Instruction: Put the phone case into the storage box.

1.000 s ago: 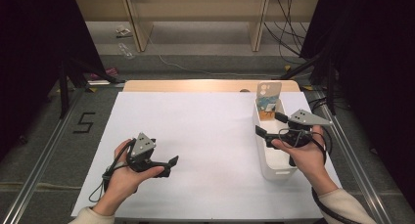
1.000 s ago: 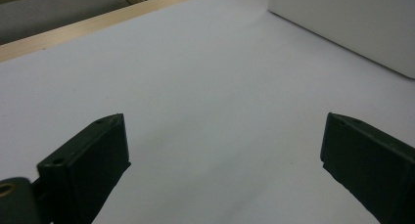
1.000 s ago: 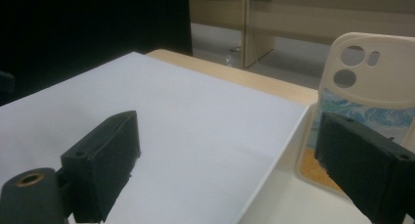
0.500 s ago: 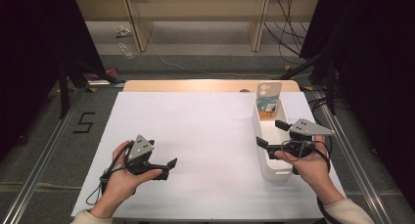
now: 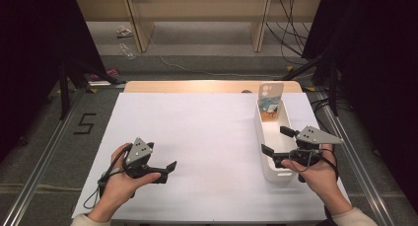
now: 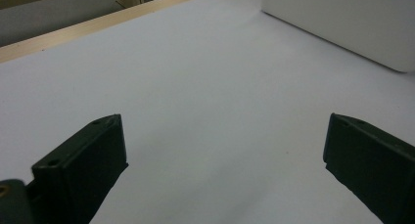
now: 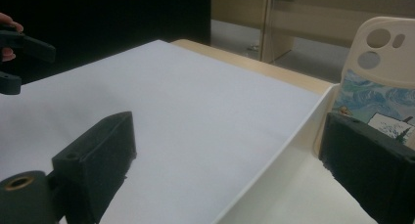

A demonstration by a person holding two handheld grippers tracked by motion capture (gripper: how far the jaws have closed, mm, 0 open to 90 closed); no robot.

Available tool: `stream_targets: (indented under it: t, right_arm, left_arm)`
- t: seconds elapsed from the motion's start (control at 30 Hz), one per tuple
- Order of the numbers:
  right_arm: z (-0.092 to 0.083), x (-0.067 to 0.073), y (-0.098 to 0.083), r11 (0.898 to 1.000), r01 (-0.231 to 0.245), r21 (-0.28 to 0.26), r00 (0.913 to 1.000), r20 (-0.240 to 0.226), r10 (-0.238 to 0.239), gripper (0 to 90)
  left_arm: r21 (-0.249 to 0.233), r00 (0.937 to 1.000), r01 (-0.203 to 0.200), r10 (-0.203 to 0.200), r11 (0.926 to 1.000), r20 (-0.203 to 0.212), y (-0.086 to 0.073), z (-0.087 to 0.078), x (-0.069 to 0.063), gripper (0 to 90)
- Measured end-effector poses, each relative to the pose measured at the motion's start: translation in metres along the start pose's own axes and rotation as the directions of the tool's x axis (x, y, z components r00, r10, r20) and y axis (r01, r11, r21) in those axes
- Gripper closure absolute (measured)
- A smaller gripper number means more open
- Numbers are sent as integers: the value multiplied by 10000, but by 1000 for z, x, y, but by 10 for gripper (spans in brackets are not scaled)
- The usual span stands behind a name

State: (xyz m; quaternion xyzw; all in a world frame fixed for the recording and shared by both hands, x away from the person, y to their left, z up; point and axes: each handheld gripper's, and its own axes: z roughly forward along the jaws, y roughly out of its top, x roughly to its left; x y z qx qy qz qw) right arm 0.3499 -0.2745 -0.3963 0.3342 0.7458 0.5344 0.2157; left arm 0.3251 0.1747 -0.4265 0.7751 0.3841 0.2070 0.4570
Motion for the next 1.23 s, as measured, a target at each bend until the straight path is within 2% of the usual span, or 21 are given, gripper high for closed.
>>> stream_targets:
  t: [0.3, 0.67, 1.23]
  right_arm:
    - [-11, 2, -10, 9997, 172, -179, 9998, 28, -171, 78]
    - [-22, 3, -19, 9994, 8, -350, 10000, 44, -7, 78]
    - [-23, 3, -20, 9987, -134, -497, 9999, 32, 135, 81]
  left_arm:
    - [-78, 9999, 56, -57, 10000, -89, -4, -6, 4, 17]
    - [-96, 9999, 72, -73, 9999, -100, -7, -8, 6, 16]
    - [-87, 9999, 82, -82, 9999, -80, -7, -7, 5, 16]
